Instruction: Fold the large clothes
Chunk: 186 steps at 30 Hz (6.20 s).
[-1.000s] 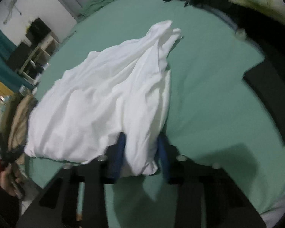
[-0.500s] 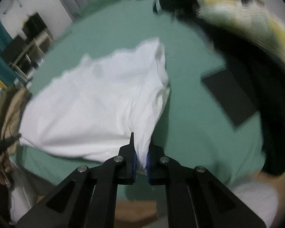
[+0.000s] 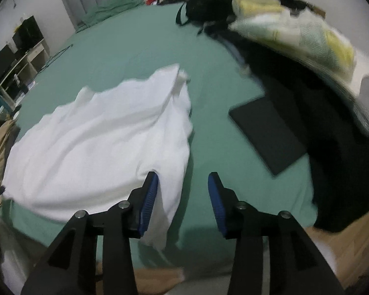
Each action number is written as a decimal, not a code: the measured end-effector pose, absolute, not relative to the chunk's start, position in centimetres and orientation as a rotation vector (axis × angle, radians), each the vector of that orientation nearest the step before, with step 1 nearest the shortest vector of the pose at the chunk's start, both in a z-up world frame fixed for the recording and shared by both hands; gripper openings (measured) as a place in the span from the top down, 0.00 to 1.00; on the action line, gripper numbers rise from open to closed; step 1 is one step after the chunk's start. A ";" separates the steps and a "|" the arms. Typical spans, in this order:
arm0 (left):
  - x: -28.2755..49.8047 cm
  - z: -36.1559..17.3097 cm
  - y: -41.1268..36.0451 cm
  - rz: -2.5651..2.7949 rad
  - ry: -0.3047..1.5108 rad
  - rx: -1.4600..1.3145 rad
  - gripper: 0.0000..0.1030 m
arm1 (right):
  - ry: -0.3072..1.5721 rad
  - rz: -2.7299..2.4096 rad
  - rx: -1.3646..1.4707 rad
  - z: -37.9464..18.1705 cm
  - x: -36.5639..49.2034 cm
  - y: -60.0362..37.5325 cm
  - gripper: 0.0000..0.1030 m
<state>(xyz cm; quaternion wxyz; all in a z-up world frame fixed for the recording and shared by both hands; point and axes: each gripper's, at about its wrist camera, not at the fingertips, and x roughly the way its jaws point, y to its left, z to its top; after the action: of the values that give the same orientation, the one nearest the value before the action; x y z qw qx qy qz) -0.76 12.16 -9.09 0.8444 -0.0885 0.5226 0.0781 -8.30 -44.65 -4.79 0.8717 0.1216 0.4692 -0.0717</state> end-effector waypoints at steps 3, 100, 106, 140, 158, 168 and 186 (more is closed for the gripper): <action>-0.5 -7.7 12.5 0.196 1.073 -0.167 0.63 | 0.946 -0.173 0.272 -4.2 -7.3 -45.5 0.59; 0.6 -5.6 -7.6 -0.212 0.911 -0.095 0.46 | 0.903 -0.032 0.667 -6.1 -9.5 -38.6 0.00; 2.9 -9.8 -8.1 -0.225 1.005 -0.116 0.46 | 0.871 -0.113 0.664 -7.2 -9.5 -39.6 0.00; 4.8 -9.9 -6.3 -0.349 1.071 -0.068 0.46 | 0.707 0.216 0.242 3.3 -1.8 -25.9 0.88; 6.4 -4.1 14.8 -0.082 0.860 -0.275 0.46 | 0.762 0.309 0.015 3.6 1.9 -12.4 0.88; 5.9 -3.4 19.4 -0.059 0.837 -0.293 0.46 | 0.935 0.462 -0.086 -1.6 3.0 -3.9 0.85; 5.0 -3.4 16.8 -0.153 0.831 -0.236 0.46 | 0.946 0.692 -0.148 0.0 -2.2 -4.9 0.29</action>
<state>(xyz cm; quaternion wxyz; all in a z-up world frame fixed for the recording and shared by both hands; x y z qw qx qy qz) 4.97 16.82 -3.41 0.9053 -0.1144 0.4023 -0.0743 -2.23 -4.94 0.04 0.8305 -0.0699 0.4462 0.3260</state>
